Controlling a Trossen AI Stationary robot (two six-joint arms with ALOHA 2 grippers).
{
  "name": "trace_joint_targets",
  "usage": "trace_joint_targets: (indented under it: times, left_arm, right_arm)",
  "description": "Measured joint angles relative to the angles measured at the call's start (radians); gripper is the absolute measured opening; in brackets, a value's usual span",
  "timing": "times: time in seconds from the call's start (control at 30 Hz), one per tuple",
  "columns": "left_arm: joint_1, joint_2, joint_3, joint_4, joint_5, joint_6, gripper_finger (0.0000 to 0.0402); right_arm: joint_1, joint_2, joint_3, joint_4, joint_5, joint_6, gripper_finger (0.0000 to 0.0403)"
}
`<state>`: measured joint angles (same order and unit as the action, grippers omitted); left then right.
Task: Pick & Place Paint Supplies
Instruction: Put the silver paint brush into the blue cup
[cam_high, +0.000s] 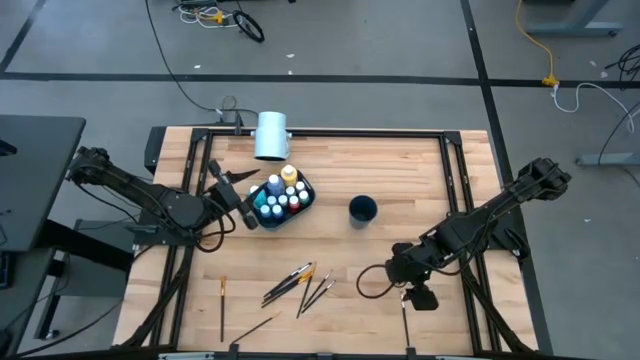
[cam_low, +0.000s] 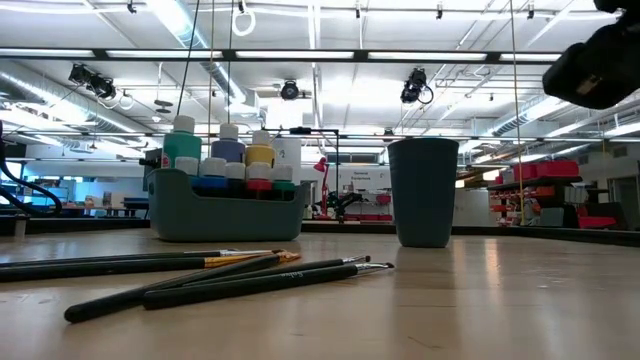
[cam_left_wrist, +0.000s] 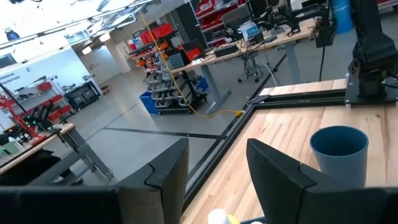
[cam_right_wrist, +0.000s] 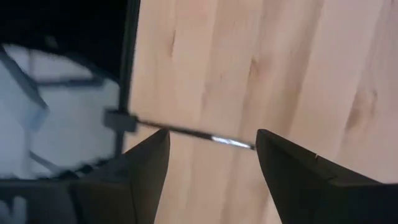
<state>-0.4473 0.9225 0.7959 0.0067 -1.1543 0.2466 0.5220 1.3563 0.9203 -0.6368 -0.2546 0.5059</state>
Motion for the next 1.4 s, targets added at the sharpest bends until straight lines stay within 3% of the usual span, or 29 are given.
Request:
trace_joint_targets:
  times: [0.07,0.37,0.5,0.67,0.8,1.0,1.2,1.3,1.4]
  left_arm:
    - [0.000,0.000,0.000,0.000,0.000,0.001,0.0171]
    - [0.000,0.000,0.000,-0.001,0.000,0.026,0.0171]
    - [0.000,0.000,0.000,-0.001,-0.001,0.046,0.0171]
    - [0.000,0.000,0.000,-0.043,-0.001,-0.047,0.0171]
    - [0.000,0.000,0.000,-0.047,-0.001,-0.127,0.0171]
    - [0.000,0.000,0.000,-0.059,0.002,-0.181,0.0171]
    - [0.000,0.000,0.000,-0.069,0.109,-0.248,0.0171]
    - [0.000,0.000,0.000,-0.068,0.178,-0.271,0.0171]
    - [0.000,0.000,0.000,-0.066,0.234,-0.303,0.0171]
  right_arm:
    - [0.000,0.000,0.000,0.036,-0.007,0.027,0.0240]
    - [-0.002,0.000,0.000,0.204,0.023,-0.192,0.0240]
    - [-0.002,0.000,0.000,0.251,0.100,-0.278,0.0240]
    - [-0.001,0.001,0.000,0.244,0.271,-0.399,0.0240]
    - [0.011,0.001,0.000,0.201,0.195,-0.561,0.0240]
    - [0.115,0.031,0.000,0.106,0.092,-0.718,0.0240]
    - [0.215,0.099,0.001,0.004,0.148,-0.925,0.0240]
    - [0.222,0.156,0.001,0.009,0.219,-0.949,0.0240]
    - [0.222,0.215,0.001,0.011,0.216,-0.969,0.0240]
